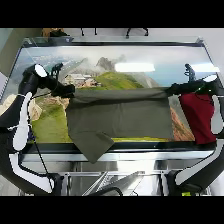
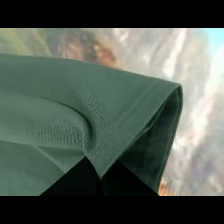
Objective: Fold the shirts.
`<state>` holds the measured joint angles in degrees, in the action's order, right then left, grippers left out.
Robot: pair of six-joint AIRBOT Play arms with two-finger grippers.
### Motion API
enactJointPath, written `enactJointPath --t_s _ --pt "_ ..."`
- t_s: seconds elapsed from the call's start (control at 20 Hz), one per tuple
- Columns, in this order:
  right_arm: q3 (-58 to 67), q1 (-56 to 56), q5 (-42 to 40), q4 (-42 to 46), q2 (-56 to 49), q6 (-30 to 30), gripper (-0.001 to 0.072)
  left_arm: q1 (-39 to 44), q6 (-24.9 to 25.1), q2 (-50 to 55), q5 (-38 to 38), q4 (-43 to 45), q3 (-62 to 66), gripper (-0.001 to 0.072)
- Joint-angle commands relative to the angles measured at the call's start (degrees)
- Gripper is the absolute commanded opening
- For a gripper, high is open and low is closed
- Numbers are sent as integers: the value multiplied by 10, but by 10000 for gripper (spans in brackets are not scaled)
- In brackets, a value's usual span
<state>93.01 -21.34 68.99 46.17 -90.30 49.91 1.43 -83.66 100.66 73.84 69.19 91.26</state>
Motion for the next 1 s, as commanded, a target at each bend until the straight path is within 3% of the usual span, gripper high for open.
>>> enactJointPath --t_s 0.0,0.1,0.2,0.35,0.4,0.45,0.5,0.55,0.6,0.65,0.8,0.95 --pt "-2 1 -8 18 -2 5 17 0 -4 -2 -46 4 -50 14" --pt "-2 3 -8 18 -2 5 31 0 0 -2 -73 3 -53 15" --pt "-2 8 -5 18 -2 5 219 0 14 -2 -92 3 -52 16" --pt "-2 20 -6 20 -2 21 224 7 16 -2 -109 1 -52 20" --pt "-2 20 -6 28 -2 30 225 7 17 -2 -109 1 -51 131" --pt "-2 19 -6 50 3 49 227 7 17 -2 -104 1 -47 549" --pt "-2 16 -6 89 12 71 282 5 15 -2 -90 3 -35 696" --pt "-2 13 -5 146 26 106 410 -1 13 -2 -58 3 -12 696" --pt "-2 8 -2 203 42 142 484 -11 1 -3 -18 3 14 696" --pt "-2 -3 9 240 59 172 512 -22 -11 -4 25 2 39 696" --pt "-34 -47 67 179 89 184 499 -51 -45 -42 124 0 31 696" --pt "-165 -60 104 135 120 174 496 -46 -35 -133 141 -2 -125 696"
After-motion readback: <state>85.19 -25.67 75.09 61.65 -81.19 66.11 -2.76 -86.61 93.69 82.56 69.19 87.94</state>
